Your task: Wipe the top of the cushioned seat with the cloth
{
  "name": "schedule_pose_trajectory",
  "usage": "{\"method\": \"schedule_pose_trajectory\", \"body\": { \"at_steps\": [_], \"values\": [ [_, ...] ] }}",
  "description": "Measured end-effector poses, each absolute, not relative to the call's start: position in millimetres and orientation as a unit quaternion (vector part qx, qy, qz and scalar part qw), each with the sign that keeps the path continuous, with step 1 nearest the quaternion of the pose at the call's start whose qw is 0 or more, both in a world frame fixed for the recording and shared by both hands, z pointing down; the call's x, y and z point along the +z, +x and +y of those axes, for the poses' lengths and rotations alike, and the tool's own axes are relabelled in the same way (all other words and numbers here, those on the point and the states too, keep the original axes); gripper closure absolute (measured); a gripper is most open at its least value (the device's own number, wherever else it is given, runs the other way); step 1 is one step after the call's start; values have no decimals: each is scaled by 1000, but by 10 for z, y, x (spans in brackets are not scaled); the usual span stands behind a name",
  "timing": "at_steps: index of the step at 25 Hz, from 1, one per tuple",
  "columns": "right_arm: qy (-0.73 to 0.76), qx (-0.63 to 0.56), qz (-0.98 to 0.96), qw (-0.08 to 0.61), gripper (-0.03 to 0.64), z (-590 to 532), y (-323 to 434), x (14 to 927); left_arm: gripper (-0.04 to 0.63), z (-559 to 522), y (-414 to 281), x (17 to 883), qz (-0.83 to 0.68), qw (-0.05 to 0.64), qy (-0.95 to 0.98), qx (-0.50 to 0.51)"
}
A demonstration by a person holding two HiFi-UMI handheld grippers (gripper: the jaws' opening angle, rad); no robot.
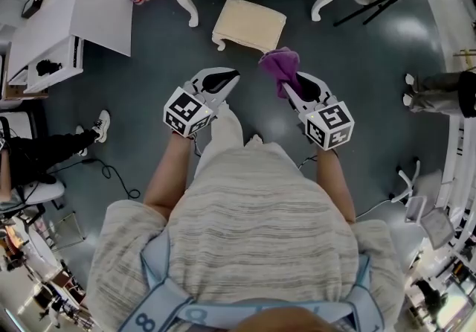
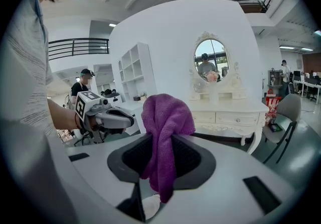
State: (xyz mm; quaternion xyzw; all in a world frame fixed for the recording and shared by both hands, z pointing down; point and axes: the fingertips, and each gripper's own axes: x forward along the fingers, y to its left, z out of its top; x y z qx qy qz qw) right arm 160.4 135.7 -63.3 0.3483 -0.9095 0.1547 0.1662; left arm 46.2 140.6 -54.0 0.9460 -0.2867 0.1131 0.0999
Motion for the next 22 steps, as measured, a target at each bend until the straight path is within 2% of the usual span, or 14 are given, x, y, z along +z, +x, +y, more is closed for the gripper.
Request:
{"method": "schedule_pose_trajectory", "body": {
  "at_steps": [22],
  "values": [
    [441,192,-866,137,511,-187,833,-286,569,-140,-209,-156,-203,88,967,128]
  ]
}}
